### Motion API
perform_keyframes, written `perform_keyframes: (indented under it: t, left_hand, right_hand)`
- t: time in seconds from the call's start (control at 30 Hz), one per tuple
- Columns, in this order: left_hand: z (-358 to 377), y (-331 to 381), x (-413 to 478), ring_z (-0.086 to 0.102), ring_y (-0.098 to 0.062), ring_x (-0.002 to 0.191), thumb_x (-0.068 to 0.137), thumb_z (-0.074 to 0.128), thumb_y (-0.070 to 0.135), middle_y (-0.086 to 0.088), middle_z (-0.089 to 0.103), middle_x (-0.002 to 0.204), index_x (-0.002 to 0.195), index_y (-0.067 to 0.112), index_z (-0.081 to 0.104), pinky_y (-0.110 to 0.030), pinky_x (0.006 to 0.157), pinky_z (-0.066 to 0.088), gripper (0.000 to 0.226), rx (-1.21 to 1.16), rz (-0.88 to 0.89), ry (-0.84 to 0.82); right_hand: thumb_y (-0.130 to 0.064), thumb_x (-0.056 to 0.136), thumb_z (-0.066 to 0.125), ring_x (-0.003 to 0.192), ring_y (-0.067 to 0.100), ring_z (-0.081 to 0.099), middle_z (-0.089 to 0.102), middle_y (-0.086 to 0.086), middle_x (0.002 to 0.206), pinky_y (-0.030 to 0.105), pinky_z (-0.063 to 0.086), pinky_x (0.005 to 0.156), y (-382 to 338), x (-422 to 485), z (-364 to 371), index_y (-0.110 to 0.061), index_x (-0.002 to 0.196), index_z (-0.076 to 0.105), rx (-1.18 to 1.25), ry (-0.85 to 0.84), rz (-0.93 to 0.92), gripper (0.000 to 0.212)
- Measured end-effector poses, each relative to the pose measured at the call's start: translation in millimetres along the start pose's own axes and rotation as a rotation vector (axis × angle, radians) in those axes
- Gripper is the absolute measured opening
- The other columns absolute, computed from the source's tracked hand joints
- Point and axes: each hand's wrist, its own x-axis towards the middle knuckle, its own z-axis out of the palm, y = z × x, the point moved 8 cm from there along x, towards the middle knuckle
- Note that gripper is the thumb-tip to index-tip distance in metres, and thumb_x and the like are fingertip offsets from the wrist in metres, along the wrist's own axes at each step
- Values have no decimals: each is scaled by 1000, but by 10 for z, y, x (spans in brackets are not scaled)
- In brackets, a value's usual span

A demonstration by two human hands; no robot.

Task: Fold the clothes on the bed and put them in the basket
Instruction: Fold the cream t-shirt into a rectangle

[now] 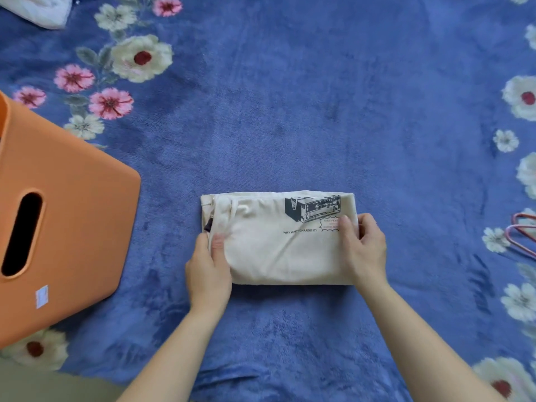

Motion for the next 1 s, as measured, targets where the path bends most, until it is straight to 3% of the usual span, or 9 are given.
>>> perform_keyframes:
  t: [0.13,0.2,0.27,0.37,0.43,0.53,0.67,0.83,1.0]
  left_hand:
    - [-80,-25,91,44,-26,62,103,35,37,4,47,61,72,19,41,-39,59,32,37,-91,-1,110]
    - [-15,-109,215,51,-30,75,104,39,27,1,54,71,76,19,46,-36,64,32,30,-46,-82,71]
    - [-52,-181,316,55,-31,92,101,44,21,-6,61,95,95,15,54,-34,75,36,14,-21,-127,110]
    - [-178,56,403,54,-25,93,94,47,33,-2,53,103,103,16,55,-39,85,43,21,-32,55,180]
    - [-121,248,457,54,-21,93,89,46,46,6,49,99,96,23,58,-44,89,42,27,67,149,107]
    - [-5,336,572,54,-13,91,91,59,44,14,49,92,92,28,60,-41,96,32,15,178,124,55]
    - [29,364,688,53,-13,84,92,63,33,13,49,81,82,30,59,-37,92,31,10,177,53,57]
    - [-107,275,786,57,-26,98,99,51,24,-6,63,102,97,12,61,-43,94,42,16,9,19,84]
    - [-138,193,876,50,-21,90,103,43,22,-4,57,96,107,1,57,-29,75,33,25,-16,7,105]
  right_hand:
    - [-32,99,53,56,5,41,40,-9,59,22,33,54,-72,29,-28,-14,78,44,34,78,-66,30]
    - [-31,99,52,66,9,47,47,-9,65,26,32,56,-47,111,58,-12,84,48,-40,5,-21,25]
    - [-31,97,53,84,21,53,58,-5,82,30,31,67,13,195,109,-12,97,52,-100,-32,41,19]
    - [-33,94,56,94,21,53,56,0,106,30,35,78,-75,291,81,-16,105,48,-88,22,0,22]
    - [-34,95,55,92,18,51,53,0,108,30,34,79,-183,323,89,-14,106,49,-89,43,-48,23]
    - [-36,96,51,91,18,50,51,1,107,30,34,78,-231,372,147,-12,103,50,-90,49,-59,25]
    - [-32,99,47,85,18,45,51,5,103,29,28,74,-201,450,211,-11,97,48,-145,54,-66,21]
    - [-27,101,45,82,21,44,52,8,97,28,24,68,-155,504,204,-11,91,46,-180,62,-104,19]
    - [-26,101,46,81,23,45,57,10,94,30,26,68,-124,553,245,-13,89,46,-160,74,-71,18]
